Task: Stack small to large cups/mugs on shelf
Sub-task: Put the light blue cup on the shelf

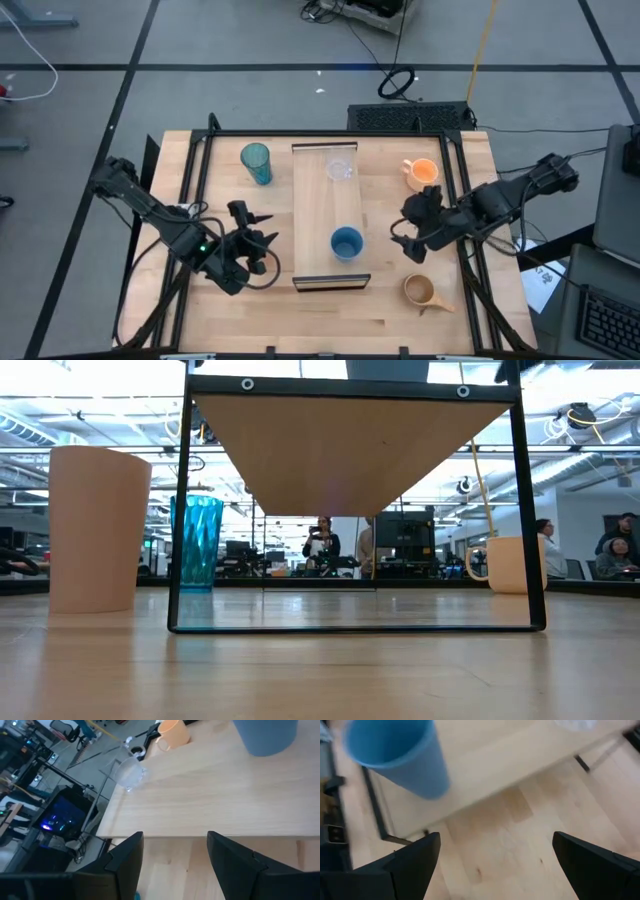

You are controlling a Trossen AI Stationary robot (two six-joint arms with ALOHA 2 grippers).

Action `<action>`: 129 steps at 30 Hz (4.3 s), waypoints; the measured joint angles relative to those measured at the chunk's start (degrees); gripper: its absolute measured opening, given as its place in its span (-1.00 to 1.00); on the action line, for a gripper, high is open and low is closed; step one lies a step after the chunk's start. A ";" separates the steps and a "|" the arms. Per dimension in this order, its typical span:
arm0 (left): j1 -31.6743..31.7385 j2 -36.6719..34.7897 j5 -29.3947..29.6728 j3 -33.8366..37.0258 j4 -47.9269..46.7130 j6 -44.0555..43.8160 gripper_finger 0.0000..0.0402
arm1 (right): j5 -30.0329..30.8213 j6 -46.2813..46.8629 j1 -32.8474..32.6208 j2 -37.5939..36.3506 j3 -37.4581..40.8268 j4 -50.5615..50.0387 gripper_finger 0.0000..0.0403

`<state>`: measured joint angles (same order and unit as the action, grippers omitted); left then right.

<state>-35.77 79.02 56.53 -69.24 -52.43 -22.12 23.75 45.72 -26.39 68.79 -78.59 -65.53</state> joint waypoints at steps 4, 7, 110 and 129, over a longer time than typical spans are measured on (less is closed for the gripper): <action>-0.26 -2.05 0.21 1.96 1.43 -0.88 0.11 | -0.04 5.10 0.20 2.31 0.00 -5.28 0.87; -0.26 -4.03 -0.69 4.59 5.21 0.21 0.11 | -0.07 7.77 0.17 3.92 0.00 -7.63 0.87; 7.35 -23.95 -17.88 23.76 31.43 19.41 0.11 | -32.26 43.75 -12.76 27.91 -6.95 -8.43 0.87; 7.54 -23.95 -18.07 23.78 31.42 18.94 0.11 | -28.25 41.16 -13.84 33.31 -6.93 -7.95 0.73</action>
<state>-28.23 55.07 38.46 -45.46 -21.01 -3.18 -4.50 86.88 -40.24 102.10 -85.52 -73.48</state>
